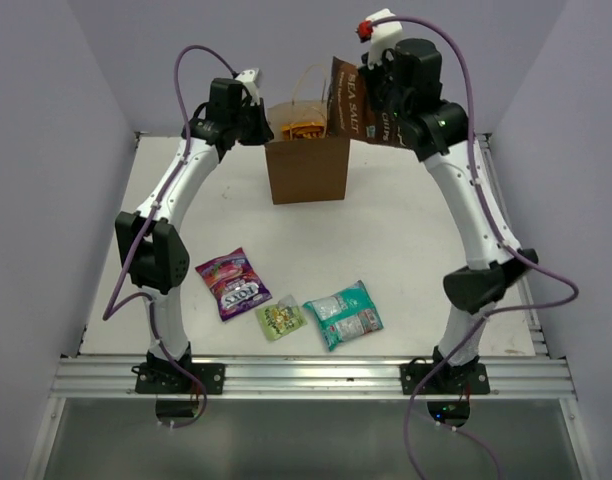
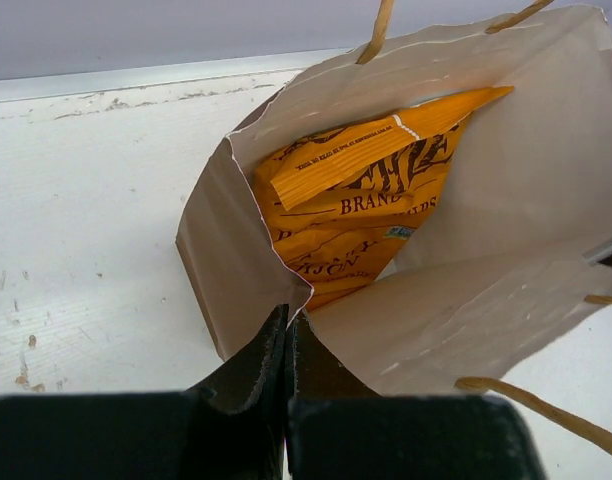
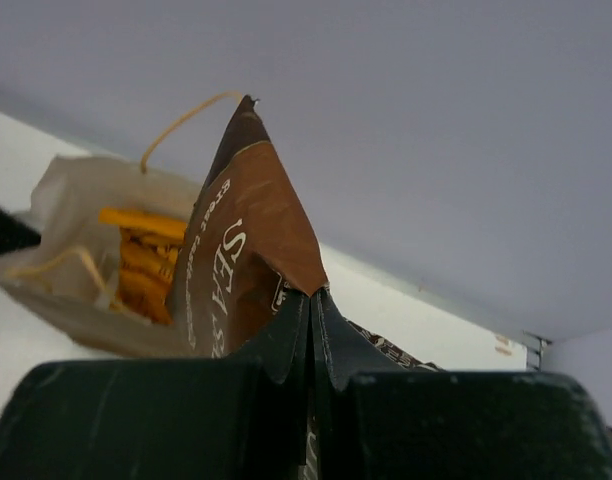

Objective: Place the snacks into the paper bag

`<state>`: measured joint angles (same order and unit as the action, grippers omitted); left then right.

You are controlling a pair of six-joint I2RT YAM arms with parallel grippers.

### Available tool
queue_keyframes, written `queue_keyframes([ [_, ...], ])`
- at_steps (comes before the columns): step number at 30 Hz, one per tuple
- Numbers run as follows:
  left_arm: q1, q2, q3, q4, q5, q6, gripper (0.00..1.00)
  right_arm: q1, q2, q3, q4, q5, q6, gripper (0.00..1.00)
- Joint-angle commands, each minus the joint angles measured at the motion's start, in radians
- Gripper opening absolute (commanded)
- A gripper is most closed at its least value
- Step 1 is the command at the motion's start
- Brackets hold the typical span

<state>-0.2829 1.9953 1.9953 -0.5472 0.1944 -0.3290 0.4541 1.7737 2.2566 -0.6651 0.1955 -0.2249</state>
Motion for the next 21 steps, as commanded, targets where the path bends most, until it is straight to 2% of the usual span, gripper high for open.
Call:
queue_keyframes([
  [1, -0.002, 0.002, 0.019, -0.017, 0.022, 0.010, 0.00, -0.020, 0.158, 0.210, 0.192, -0.011, -0.036, 0.00],
  [6, -0.002, -0.012, 0.003, -0.019, 0.016, 0.012, 0.00, -0.032, 0.305, 0.395, 0.304, -0.091, 0.015, 0.00],
  [13, -0.004, -0.020, -0.006, -0.020, 0.013, 0.015, 0.00, -0.032, 0.357, 0.325, 0.432, -0.224, 0.124, 0.00],
  [21, -0.004, -0.012, -0.003, -0.019, 0.016, 0.010, 0.00, -0.031, 0.426, 0.365, 0.544, -0.327, 0.297, 0.00],
])
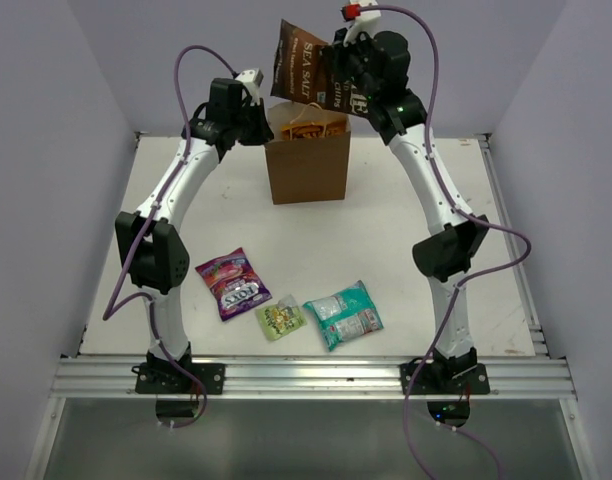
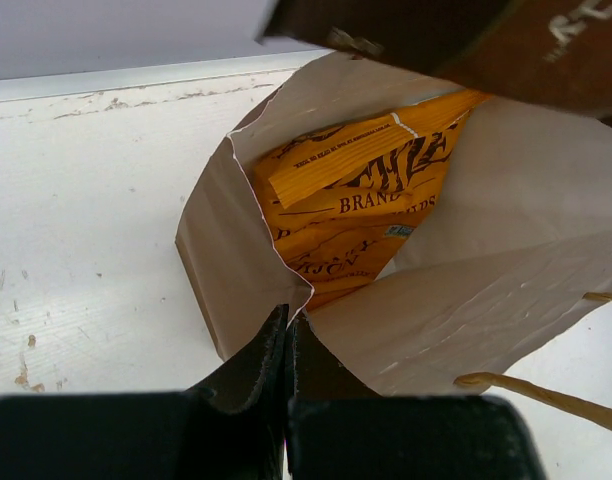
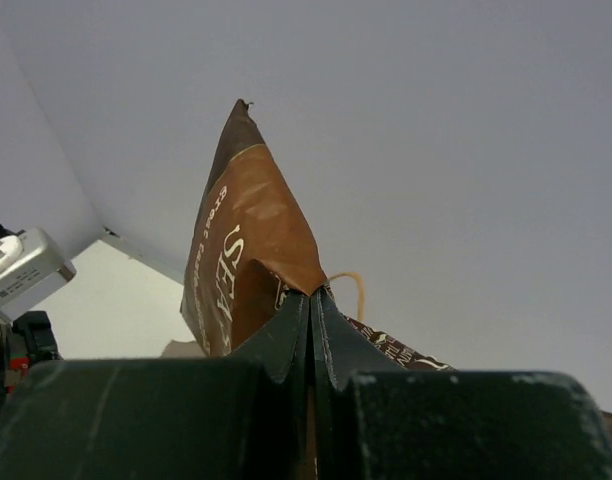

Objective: Place the snacks into the paper bag

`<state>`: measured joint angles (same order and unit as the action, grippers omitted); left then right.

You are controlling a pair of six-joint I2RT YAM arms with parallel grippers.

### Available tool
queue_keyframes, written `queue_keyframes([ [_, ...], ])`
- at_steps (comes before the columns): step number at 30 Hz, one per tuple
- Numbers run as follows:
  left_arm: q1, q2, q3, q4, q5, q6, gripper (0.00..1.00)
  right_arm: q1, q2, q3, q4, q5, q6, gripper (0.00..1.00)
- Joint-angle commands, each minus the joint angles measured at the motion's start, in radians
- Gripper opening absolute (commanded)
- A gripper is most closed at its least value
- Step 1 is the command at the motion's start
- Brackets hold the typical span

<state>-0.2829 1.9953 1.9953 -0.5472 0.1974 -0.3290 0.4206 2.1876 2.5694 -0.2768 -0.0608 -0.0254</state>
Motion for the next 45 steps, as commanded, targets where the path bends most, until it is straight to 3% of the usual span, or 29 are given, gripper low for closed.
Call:
queue_keyframes([
  [1, -0.004, -0.012, -0.003, -0.017, 0.014, 0.008, 0.00, 0.004, 0.017, 0.051, 0.159, -0.097, 0.102, 0.00],
  [10, -0.004, -0.003, 0.013, -0.013, 0.025, 0.005, 0.00, 0.012, -0.090, -0.136, 0.059, -0.174, 0.033, 0.00],
  [23, -0.004, 0.020, 0.030, 0.010, 0.077, -0.013, 0.00, 0.003, -0.324, -0.324, -0.113, -0.004, -0.298, 0.00],
  [45, -0.004, -0.009, 0.014, 0.020, 0.108, -0.007, 0.00, 0.032, -0.246, -0.422, -0.127, -0.112, -0.260, 0.00],
])
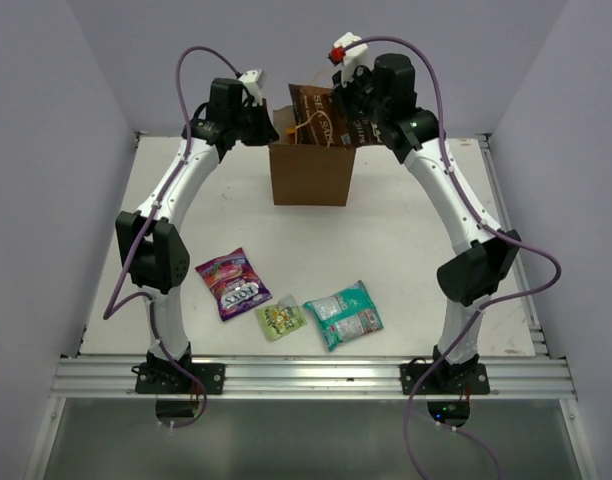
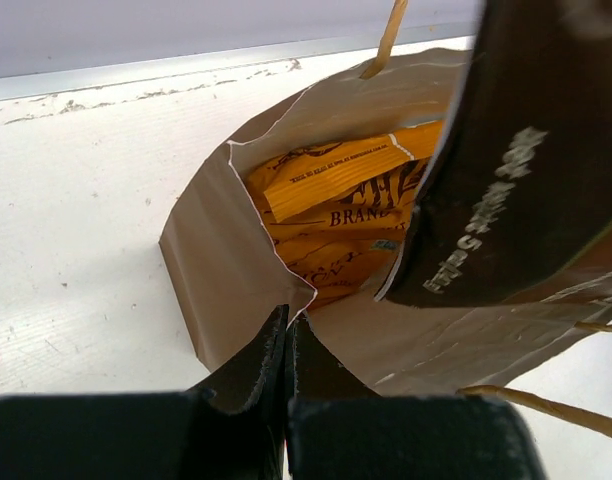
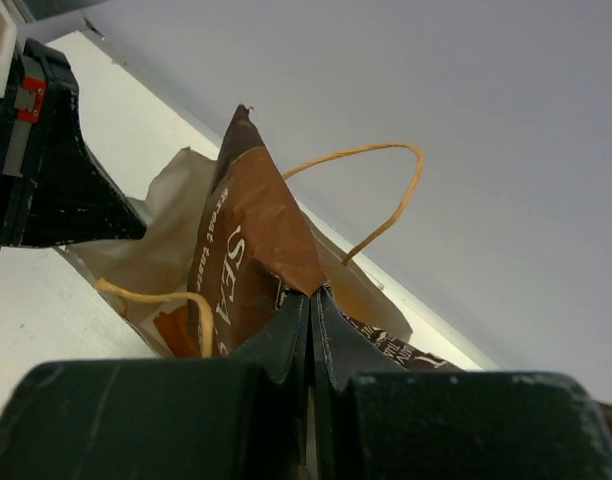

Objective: Place the snacks into the paper bag

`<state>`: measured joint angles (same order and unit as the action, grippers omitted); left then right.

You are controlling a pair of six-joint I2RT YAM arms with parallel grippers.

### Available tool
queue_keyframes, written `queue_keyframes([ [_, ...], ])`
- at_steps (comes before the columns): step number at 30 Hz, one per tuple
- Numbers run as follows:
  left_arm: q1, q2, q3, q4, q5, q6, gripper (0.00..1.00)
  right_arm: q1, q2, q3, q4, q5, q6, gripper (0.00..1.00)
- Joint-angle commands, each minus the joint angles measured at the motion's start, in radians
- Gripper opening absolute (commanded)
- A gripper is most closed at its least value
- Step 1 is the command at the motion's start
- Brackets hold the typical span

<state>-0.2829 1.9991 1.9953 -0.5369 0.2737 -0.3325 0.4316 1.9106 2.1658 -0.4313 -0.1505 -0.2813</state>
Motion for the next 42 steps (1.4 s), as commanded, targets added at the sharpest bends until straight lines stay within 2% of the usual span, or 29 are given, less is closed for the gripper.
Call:
queue_keyframes([
  [1, -0.004, -0.011, 0.014, 0.011, 0.030, -0.003, 0.00, 0.038, 0.041, -0.018, 0.029, -0.026, -0.004, 0.00],
  [9, -0.004, -0.002, 0.019, 0.017, 0.042, -0.005, 0.00, 0.136, 0.160, 0.046, 0.060, -0.041, 0.024, 0.04],
  [10, -0.004, 0.000, 0.020, 0.017, 0.042, -0.004, 0.00, 0.147, 0.175, 0.051, 0.069, -0.050, 0.039, 0.11],
  [11, -0.004, -0.002, 0.020, 0.017, 0.042, -0.002, 0.00, 0.150, 0.183, 0.060, 0.086, -0.055, 0.048, 0.25],
  [12, -0.004, 0.001, 0.020, 0.017, 0.042, -0.003, 0.00, 0.153, 0.191, 0.063, 0.097, -0.055, 0.059, 0.58],
  [13, -0.004, 0.003, 0.022, 0.017, 0.044, -0.002, 0.00, 0.156, 0.195, 0.066, 0.107, -0.052, 0.080, 0.85],
  [15, -0.004, 0.006, 0.023, 0.018, 0.047, -0.005, 0.00, 0.156, 0.200, 0.097, 0.127, -0.034, 0.099, 0.96],
  [22, -0.004, 0.012, 0.026, 0.020, 0.048, -0.008, 0.00, 0.156, 0.147, 0.291, 0.143, 0.092, 0.051, 0.99],
  [27, -0.004, 0.015, 0.030, 0.020, 0.041, -0.010, 0.00, 0.156, 0.020, 0.312, 0.086, 0.190, 0.014, 0.99],
  [30, -0.004, 0.020, 0.036, 0.017, 0.022, -0.007, 0.00, 0.156, -0.112, 0.160, 0.004, 0.197, 0.028, 0.99],
  [33, -0.004, 0.015, 0.037, 0.012, 0.003, -0.008, 0.00, 0.157, -0.255, -0.142, -0.064, 0.175, 0.144, 0.99],
  [34, -0.004, 0.013, 0.036, 0.012, -0.004, -0.010, 0.00, 0.156, -0.293, -0.343, -0.066, 0.161, 0.181, 0.99],
  [36, -0.004, 0.009, 0.036, 0.011, -0.016, -0.010, 0.00, 0.162, -0.405, -0.551, -0.031, 0.135, 0.273, 0.99],
  [37, -0.004, 0.006, 0.034, 0.008, -0.021, -0.008, 0.00, 0.167, -0.441, -0.734, -0.017, 0.126, 0.324, 0.99],
  [40, -0.004, -0.010, 0.019, 0.002, -0.033, -0.005, 0.00, 0.209, -0.505, -0.988, 0.023, 0.140, 0.396, 0.99],
  [42, -0.004, -0.023, -0.003, 0.000, -0.037, -0.004, 0.00, 0.242, -0.501, -1.050, 0.016, 0.147, 0.412, 0.98],
])
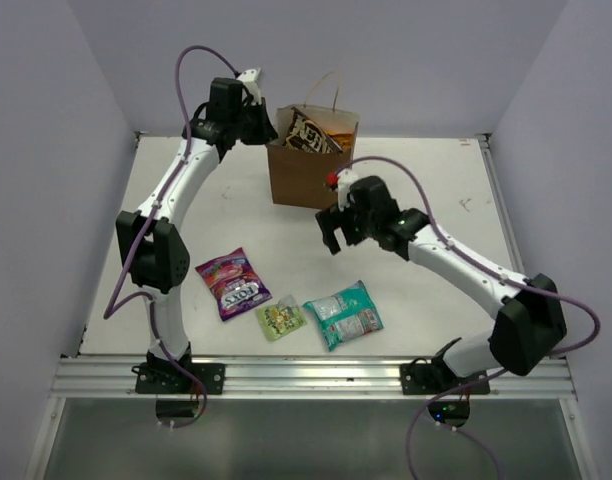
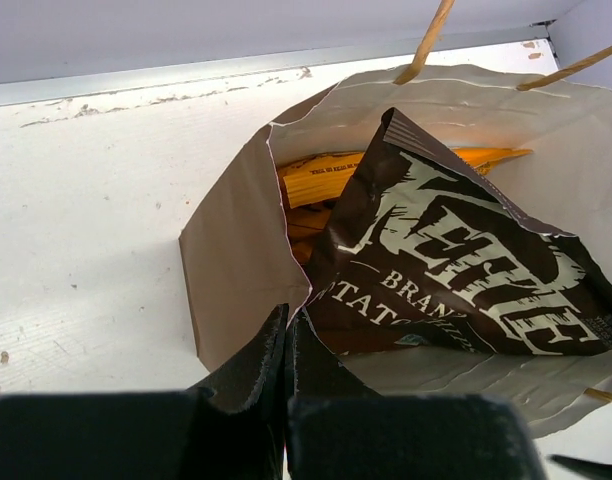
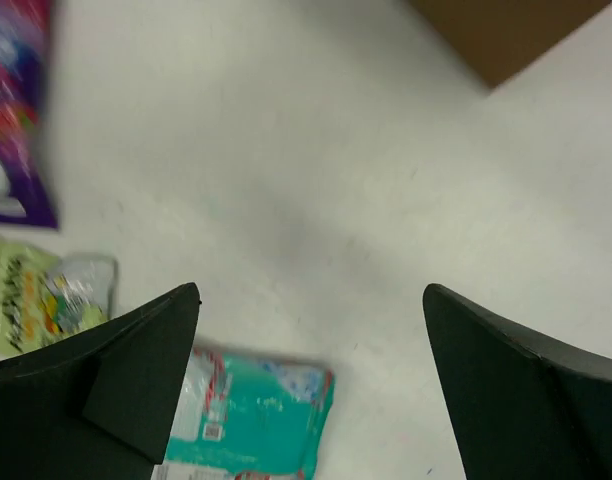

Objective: Place the snacks into the paper bag

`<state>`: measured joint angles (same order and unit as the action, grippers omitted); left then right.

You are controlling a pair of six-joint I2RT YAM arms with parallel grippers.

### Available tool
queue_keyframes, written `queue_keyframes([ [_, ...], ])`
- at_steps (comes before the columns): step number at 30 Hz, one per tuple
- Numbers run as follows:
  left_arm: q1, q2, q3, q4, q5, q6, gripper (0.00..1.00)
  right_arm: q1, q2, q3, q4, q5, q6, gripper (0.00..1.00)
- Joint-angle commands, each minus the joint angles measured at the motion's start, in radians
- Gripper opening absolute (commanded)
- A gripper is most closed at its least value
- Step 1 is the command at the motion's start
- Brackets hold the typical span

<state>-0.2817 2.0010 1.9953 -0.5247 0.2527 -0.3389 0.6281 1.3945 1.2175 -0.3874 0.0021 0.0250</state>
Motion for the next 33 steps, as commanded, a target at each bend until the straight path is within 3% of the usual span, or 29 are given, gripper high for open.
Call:
queue_keyframes([
  [1, -0.005, -0.030, -0.009, -0.011, -0.016, 0.003, 0.00, 0.053, 0.035, -0.133, -0.030, -0.005, 0.108, 0.98],
  [8, -0.004, -0.059, -0.062, -0.012, -0.015, -0.003, 0.00, 0.154, 0.130, -0.161, -0.067, -0.056, 0.125, 0.93],
  [22, -0.007, -0.084, -0.147, -0.006, -0.006, -0.005, 0.00, 0.305, 0.054, -0.280, -0.180, -0.114, 0.171, 0.93],
  [29, -0.011, -0.077, -0.151, -0.005, -0.001, -0.006, 0.00, 0.346, 0.100, -0.331, -0.139, -0.131, 0.213, 0.91],
  [32, -0.011, -0.079, -0.151, -0.006, -0.001, -0.003, 0.00, 0.358, 0.149, -0.340, -0.119, -0.107, 0.227, 0.88],
  [33, -0.011, -0.082, -0.153, -0.006, -0.003, -0.003, 0.00, 0.358, 0.161, -0.340, -0.116, -0.100, 0.230, 0.82],
])
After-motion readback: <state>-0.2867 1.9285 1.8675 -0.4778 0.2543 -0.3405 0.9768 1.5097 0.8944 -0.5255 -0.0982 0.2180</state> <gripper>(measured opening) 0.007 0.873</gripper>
